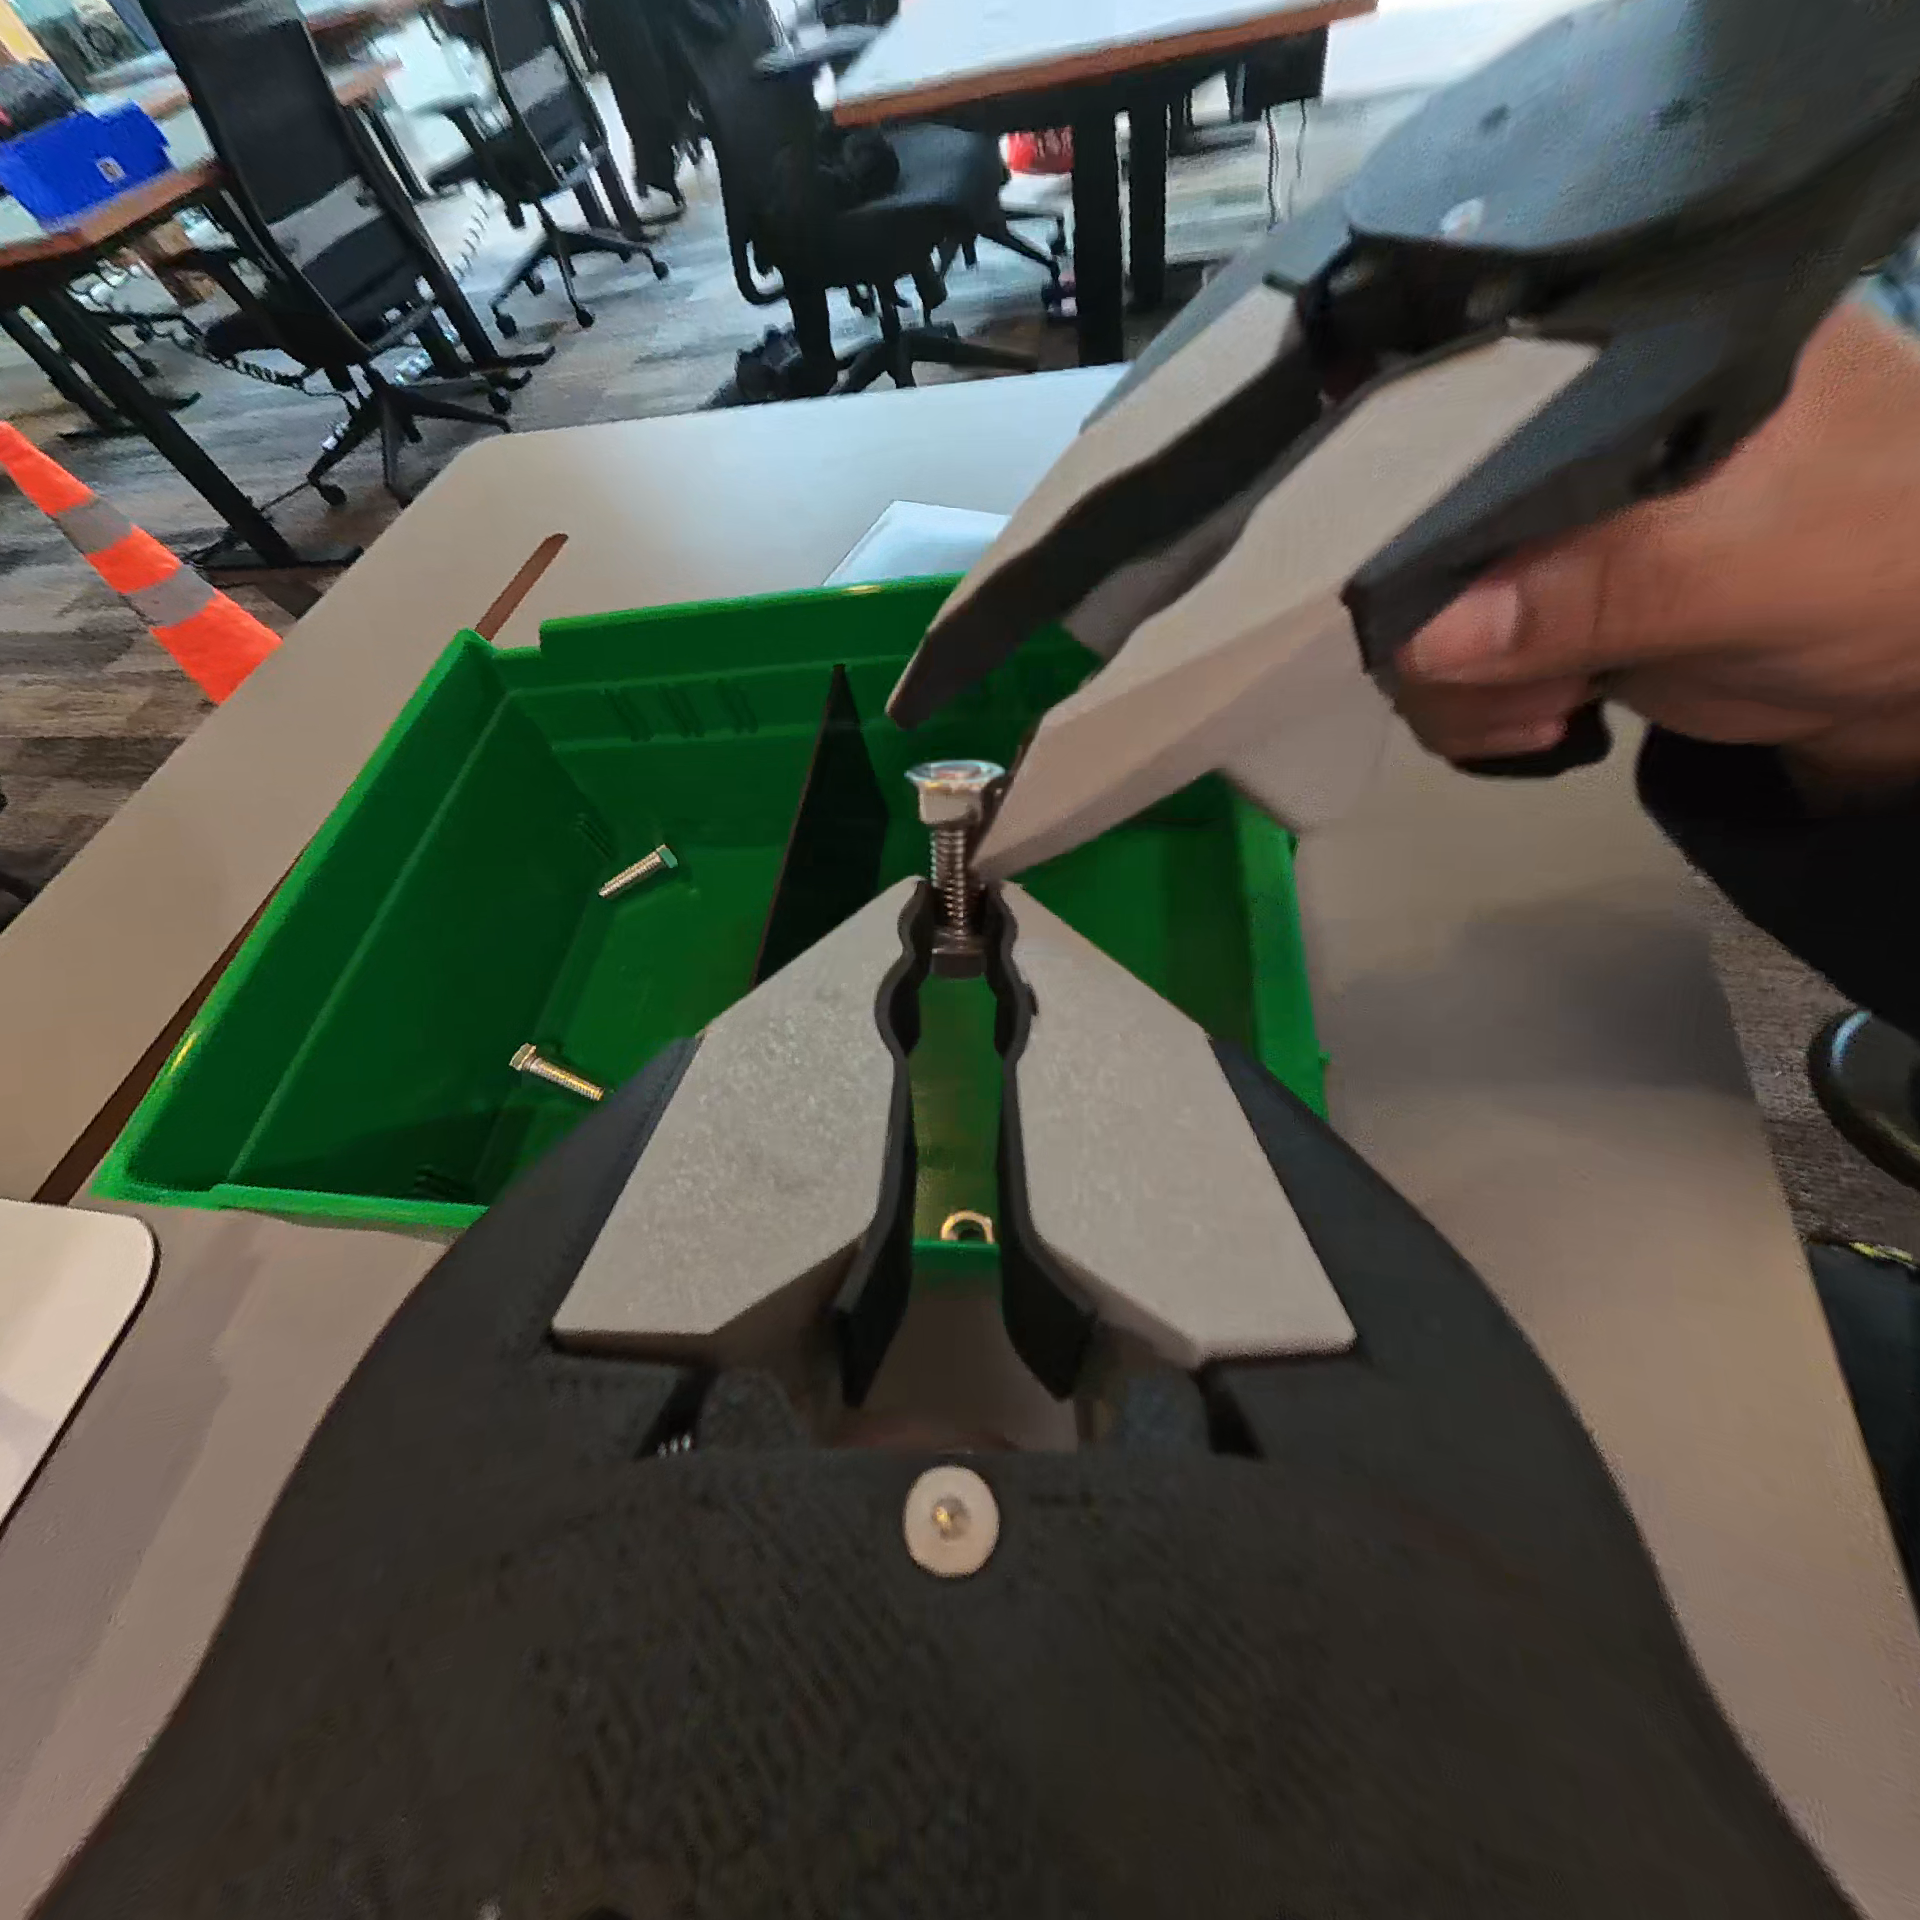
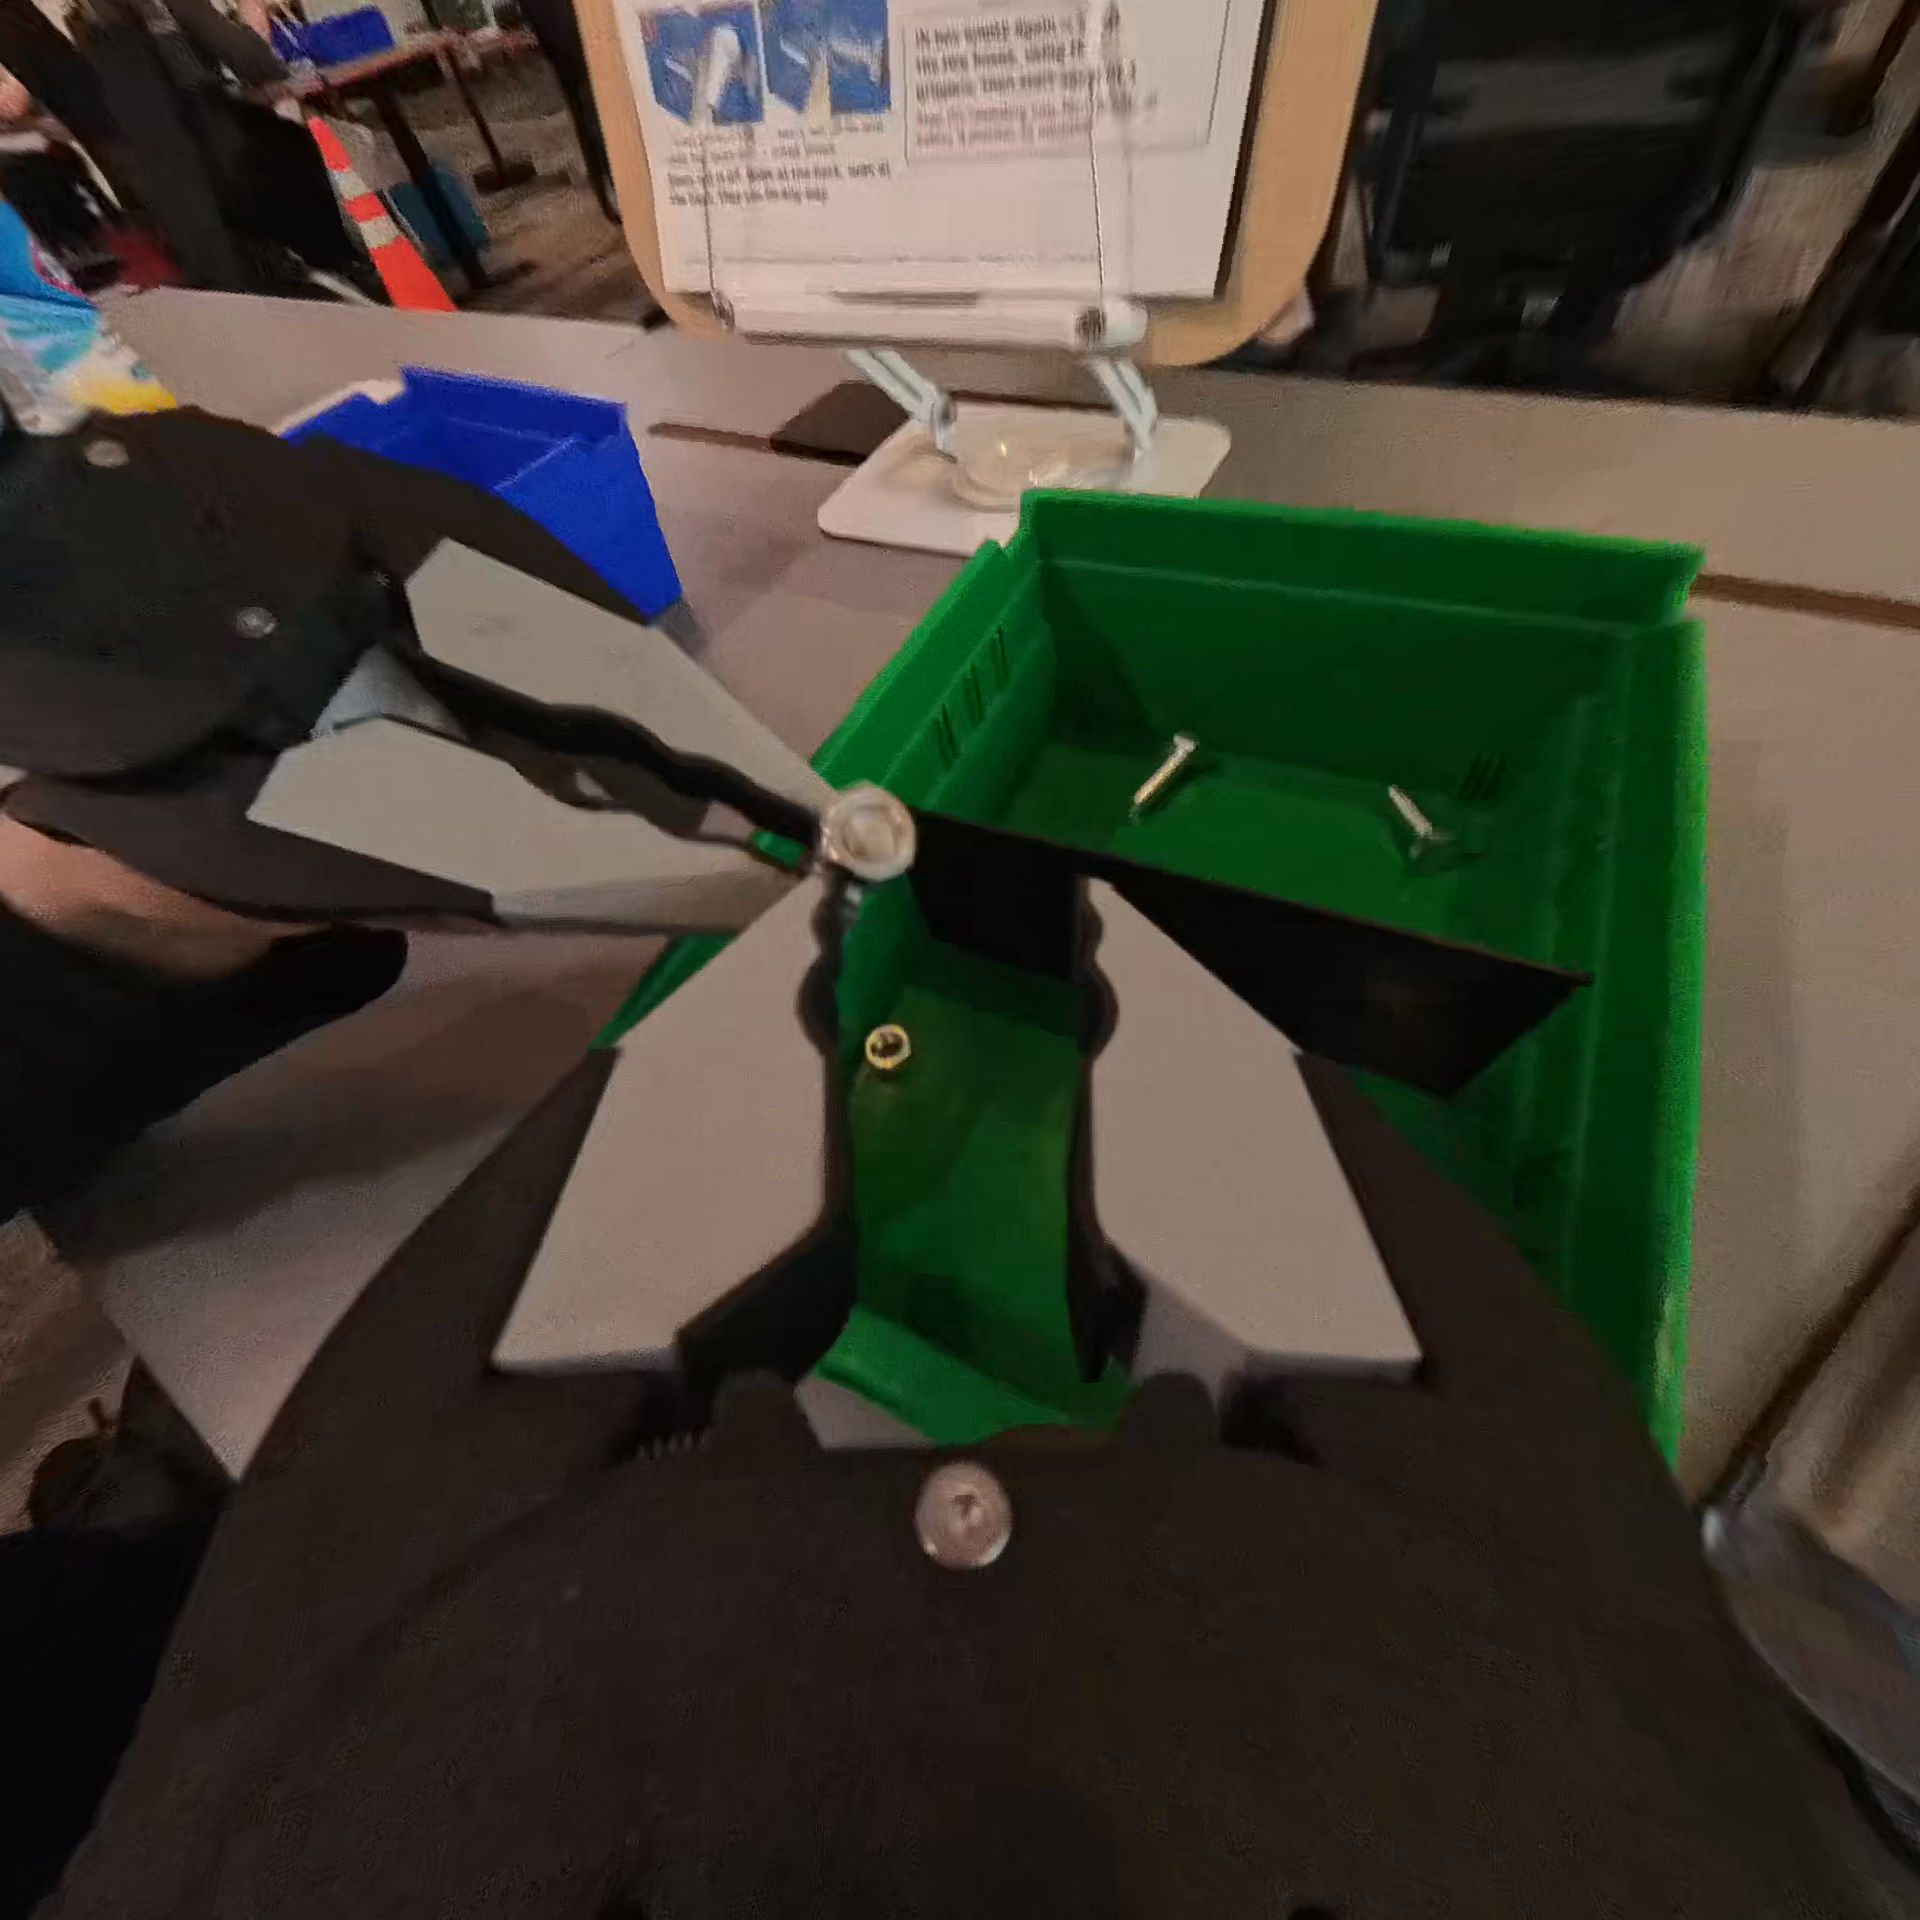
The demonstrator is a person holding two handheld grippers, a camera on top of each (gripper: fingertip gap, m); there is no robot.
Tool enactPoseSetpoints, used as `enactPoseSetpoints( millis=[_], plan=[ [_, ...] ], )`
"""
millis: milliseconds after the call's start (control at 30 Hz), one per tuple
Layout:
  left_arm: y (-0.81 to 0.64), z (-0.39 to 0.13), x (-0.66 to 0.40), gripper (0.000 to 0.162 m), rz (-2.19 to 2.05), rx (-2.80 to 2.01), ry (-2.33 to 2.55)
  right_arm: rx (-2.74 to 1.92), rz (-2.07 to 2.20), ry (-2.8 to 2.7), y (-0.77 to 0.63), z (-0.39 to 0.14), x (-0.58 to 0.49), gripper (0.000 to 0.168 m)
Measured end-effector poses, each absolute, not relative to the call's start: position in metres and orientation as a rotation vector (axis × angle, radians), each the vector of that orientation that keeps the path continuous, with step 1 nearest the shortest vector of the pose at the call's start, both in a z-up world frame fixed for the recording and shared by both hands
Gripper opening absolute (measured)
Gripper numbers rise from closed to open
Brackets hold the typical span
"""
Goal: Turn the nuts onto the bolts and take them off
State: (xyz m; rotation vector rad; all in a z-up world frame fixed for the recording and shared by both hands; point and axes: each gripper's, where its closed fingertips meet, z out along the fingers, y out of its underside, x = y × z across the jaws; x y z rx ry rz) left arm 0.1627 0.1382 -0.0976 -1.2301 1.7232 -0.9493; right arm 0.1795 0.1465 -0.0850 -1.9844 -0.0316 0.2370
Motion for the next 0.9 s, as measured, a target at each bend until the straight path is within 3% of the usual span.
enactPoseSetpoints(
  millis=[67,100,133,200,267,300,367,400,467,600,667,700,733,767,800,833,900],
  plan=[
    [0.143,-0.091,0.161,0.006,-1.013,-1.241,1.68,-2.106,-0.01,0.052,0.137,-0.105,0.219,0.015],
    [0.145,-0.087,0.16,0.006,-1.032,-1.245,1.671,-2.1,-0.093,0.065,0.134,-0.103,0.23,0.025],
    [0.147,-0.084,0.158,0.006,-1.02,-1.233,1.668,-2.041,-0.025,0.03,0.135,-0.091,0.22,0.024],
    [0.144,-0.083,0.157,0.006,-1.008,-1.215,1.687,-1.826,0.282,-0.058,0.136,-0.051,0.176,0.031],
    [0.138,-0.086,0.158,0.006,-0.995,-1.199,1.716,-1.715,0.41,-0.119,0.133,-0.029,0.152,0.02],
    [0.136,-0.088,0.158,0.006,-0.971,-1.188,1.726,-1.763,0.355,-0.12,0.137,-0.037,0.154,0.014],
    [0.136,-0.089,0.158,0.006,-0.926,-1.182,1.732,-1.93,0.223,-0.097,0.142,-0.07,0.169,0.032],
    [0.138,-0.087,0.157,0.006,-0.922,-1.18,1.721,-2.039,0.166,-0.05,0.14,-0.089,0.183,0.0],
    [0.14,-0.077,0.154,0.006,-0.996,-1.196,1.692,-2.128,-0.064,0.041,0.135,-0.107,0.22,0.016],
    [0.141,-0.083,0.152,0.006,-0.921,-1.181,1.734,-1.773,0.338,-0.131,0.136,-0.039,0.153,0.03],
    [0.135,-0.087,0.153,0.006,-0.926,-1.174,1.758,-1.731,0.33,-0.163,0.137,-0.03,0.142,0.026],
    [0.134,-0.088,0.153,0.006,-0.915,-1.169,1.766,-1.801,0.246,-0.146,0.142,-0.043,0.151,0.021],
    [0.135,-0.088,0.153,0.006,-0.899,-1.17,1.767,-1.892,0.167,-0.126,0.144,-0.062,0.163,0.03],
    [0.14,-0.09,0.152,0.006,-0.866,-1.183,1.766,-1.966,0.17,-0.08,0.142,-0.076,0.171,0.027],
    [0.144,-0.089,0.152,0.007,-0.874,-1.182,1.748,-2.053,0.117,-0.032,0.139,-0.092,0.188,0.0],
    [0.144,-0.085,0.151,0.006,-0.931,-1.2,1.733,-2.091,0.003,0.017,0.137,-0.101,0.207,0.014],
    [0.146,-0.083,0.15,0.006,-0.934,-1.202,1.726,-2.01,0.038,-0.022,0.139,-0.087,0.2,0.019]
  ],
)
